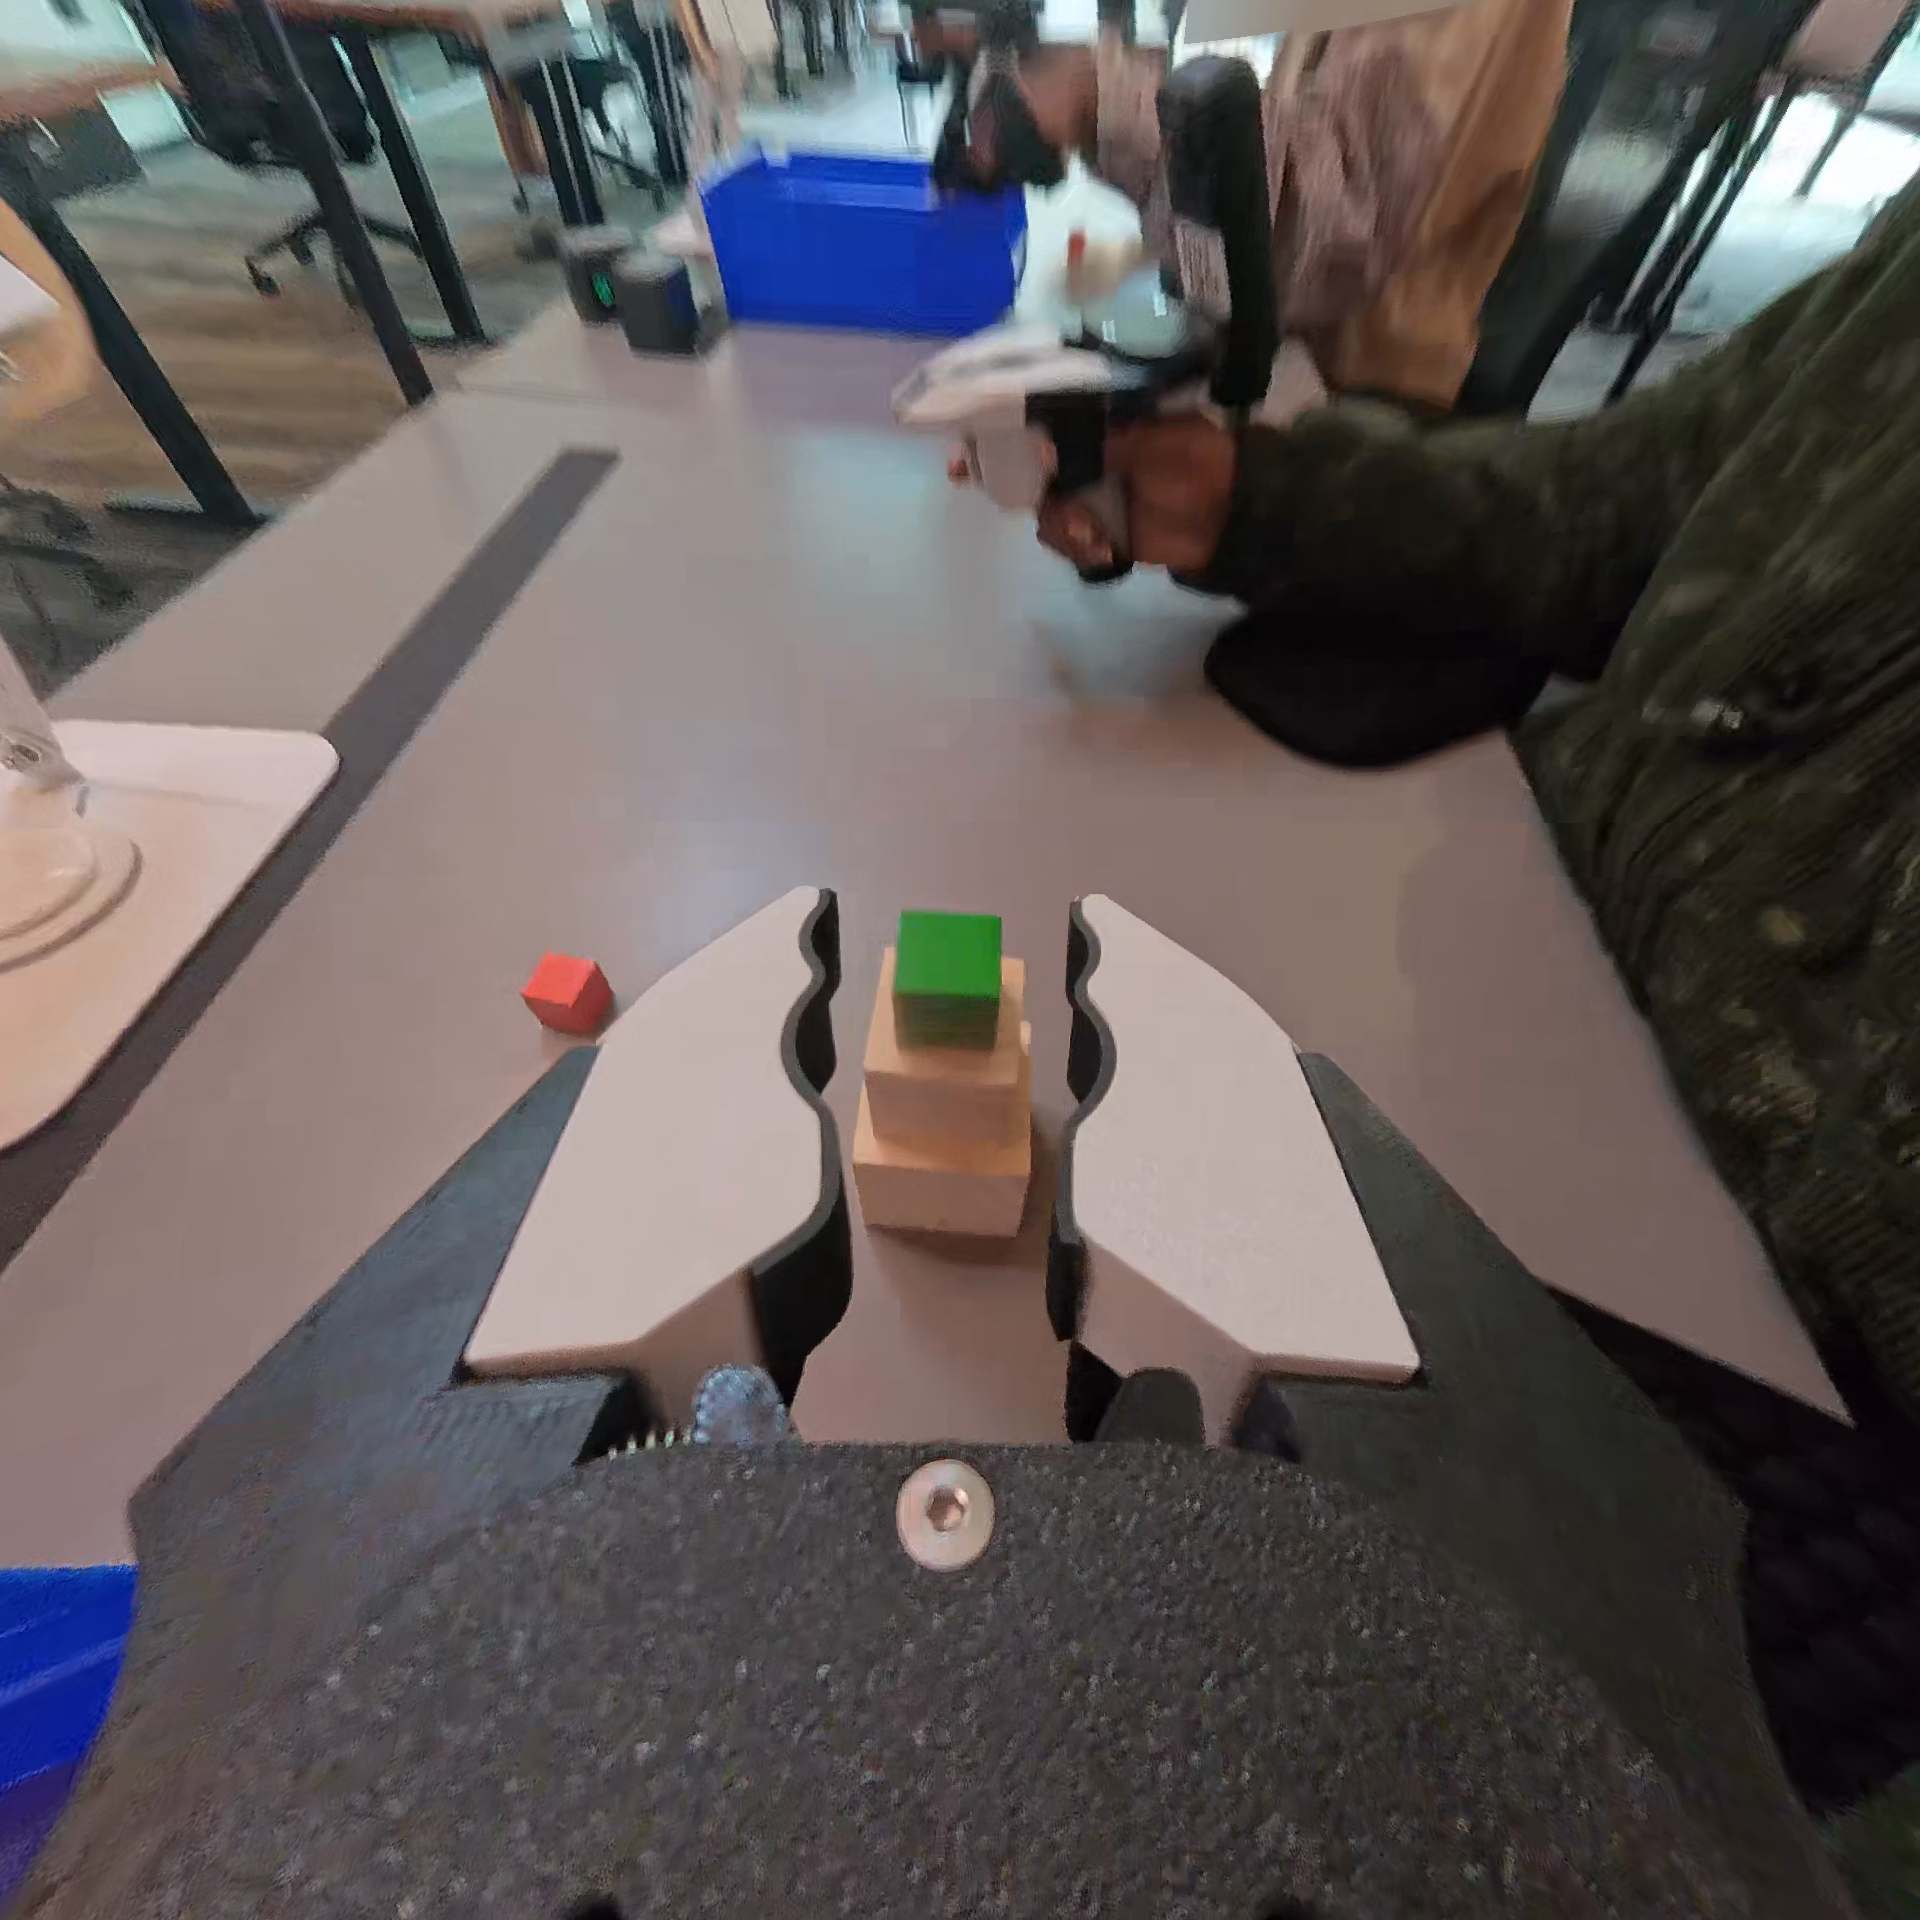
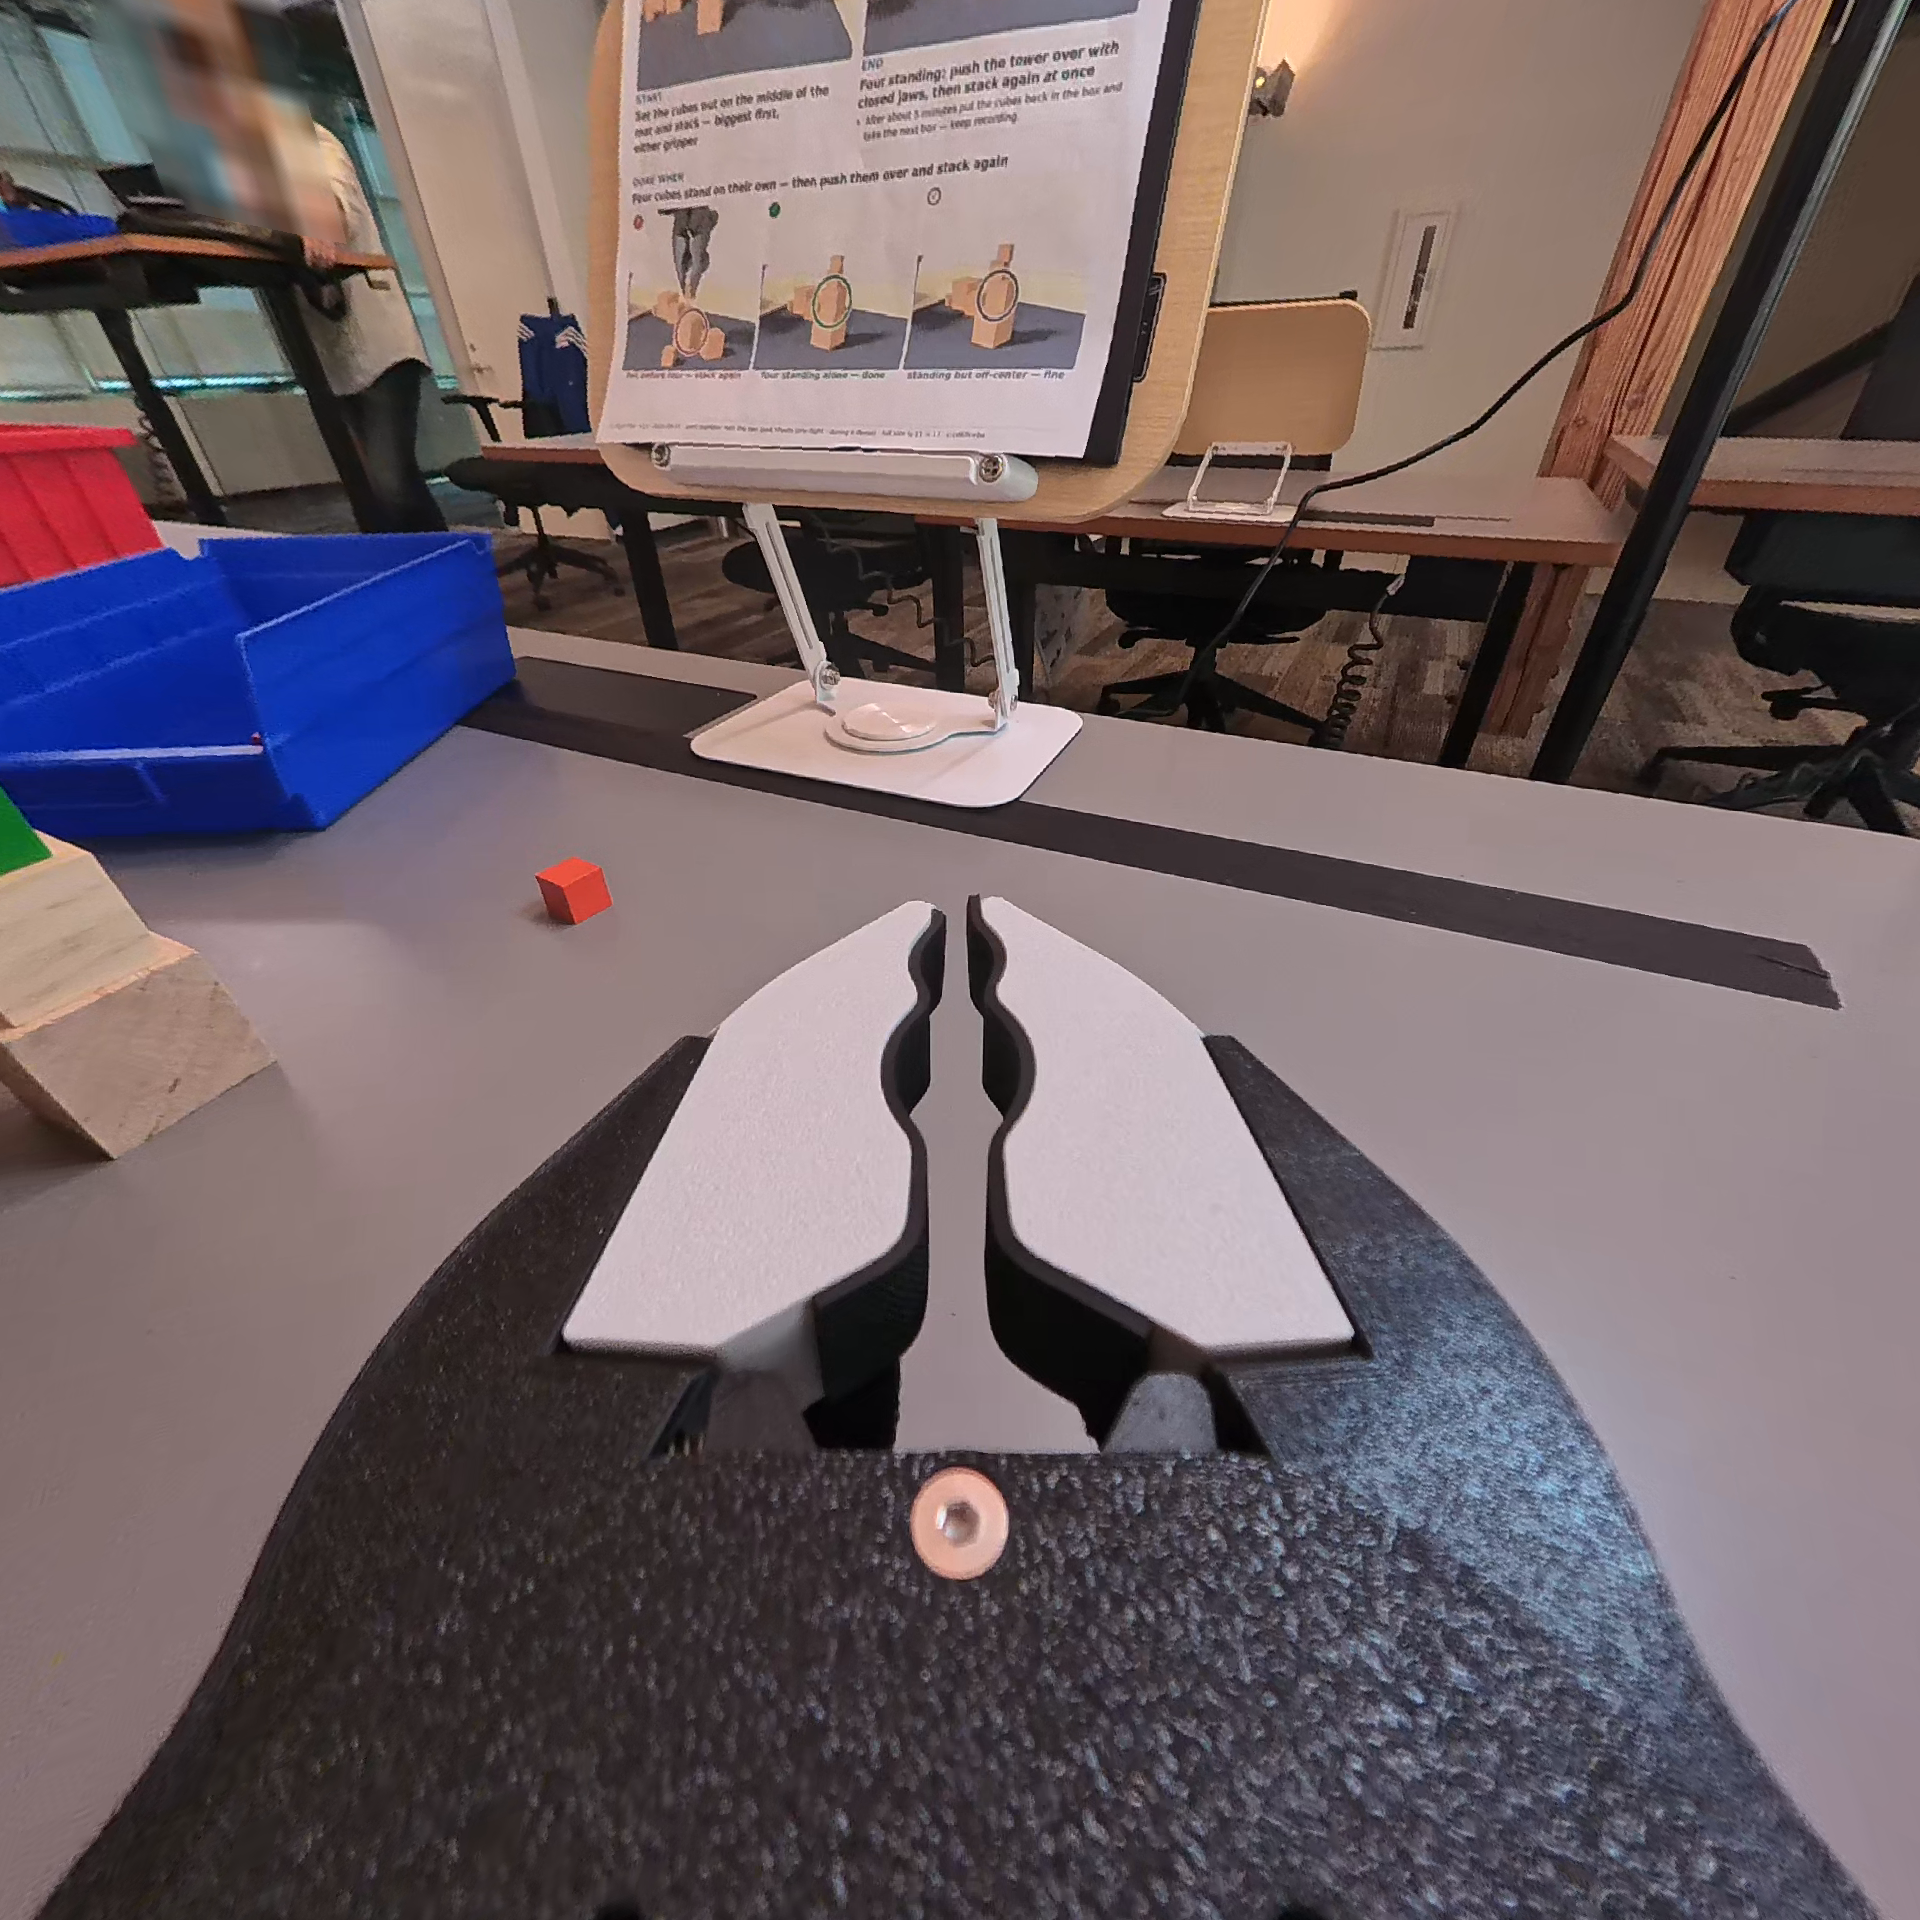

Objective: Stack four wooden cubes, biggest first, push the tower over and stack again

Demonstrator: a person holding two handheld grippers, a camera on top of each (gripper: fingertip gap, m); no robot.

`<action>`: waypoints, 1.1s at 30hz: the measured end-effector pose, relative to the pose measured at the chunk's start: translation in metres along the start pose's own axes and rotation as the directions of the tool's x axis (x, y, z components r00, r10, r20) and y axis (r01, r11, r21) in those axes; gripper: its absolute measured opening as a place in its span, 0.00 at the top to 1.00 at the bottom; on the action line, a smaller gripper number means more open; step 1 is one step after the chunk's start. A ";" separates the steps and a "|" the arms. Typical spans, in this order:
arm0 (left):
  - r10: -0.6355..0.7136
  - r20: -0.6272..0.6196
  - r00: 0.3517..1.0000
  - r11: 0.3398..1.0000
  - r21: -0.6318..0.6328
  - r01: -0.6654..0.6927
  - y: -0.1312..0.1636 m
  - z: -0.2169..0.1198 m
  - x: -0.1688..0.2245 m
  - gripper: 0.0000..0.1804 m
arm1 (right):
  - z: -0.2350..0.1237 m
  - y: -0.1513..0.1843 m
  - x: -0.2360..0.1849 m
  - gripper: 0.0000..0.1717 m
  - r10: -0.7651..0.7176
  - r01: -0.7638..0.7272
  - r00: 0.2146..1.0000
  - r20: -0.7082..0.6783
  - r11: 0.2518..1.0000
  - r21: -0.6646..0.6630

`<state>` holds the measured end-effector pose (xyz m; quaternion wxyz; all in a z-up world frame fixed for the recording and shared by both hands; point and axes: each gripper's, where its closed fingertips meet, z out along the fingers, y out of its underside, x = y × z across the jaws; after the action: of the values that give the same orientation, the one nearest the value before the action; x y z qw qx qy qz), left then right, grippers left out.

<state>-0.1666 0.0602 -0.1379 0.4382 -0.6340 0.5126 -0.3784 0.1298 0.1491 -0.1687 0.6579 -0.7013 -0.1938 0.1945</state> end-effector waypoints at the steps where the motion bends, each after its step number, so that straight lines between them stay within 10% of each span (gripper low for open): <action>1: -0.010 0.022 1.000 0.999 0.047 0.009 -0.009 -0.004 -0.006 0.78 | 0.000 0.000 0.000 0.98 -0.001 0.001 1.000 0.001 1.000 -0.001; 6: -0.037 0.290 0.956 0.998 0.054 0.022 -0.015 0.008 -0.070 0.81 | 0.001 0.001 -0.001 0.98 -0.004 0.004 1.000 0.002 1.000 -0.004; 18: 0.074 0.240 0.968 0.877 -0.478 0.052 0.089 0.099 -0.130 0.72 | -0.002 -0.003 0.001 0.97 0.002 -0.002 1.000 0.000 1.000 0.009; 33: 0.104 0.189 0.977 0.848 -0.529 0.012 0.114 0.120 -0.146 0.86 | -0.005 -0.010 0.008 0.98 0.010 -0.009 1.000 -0.027 0.998 0.054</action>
<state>-0.1182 0.2133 -0.2892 0.3080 -0.7537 0.5625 -0.1436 0.1388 0.1495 -0.1586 0.6783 -0.6866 -0.1763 0.1932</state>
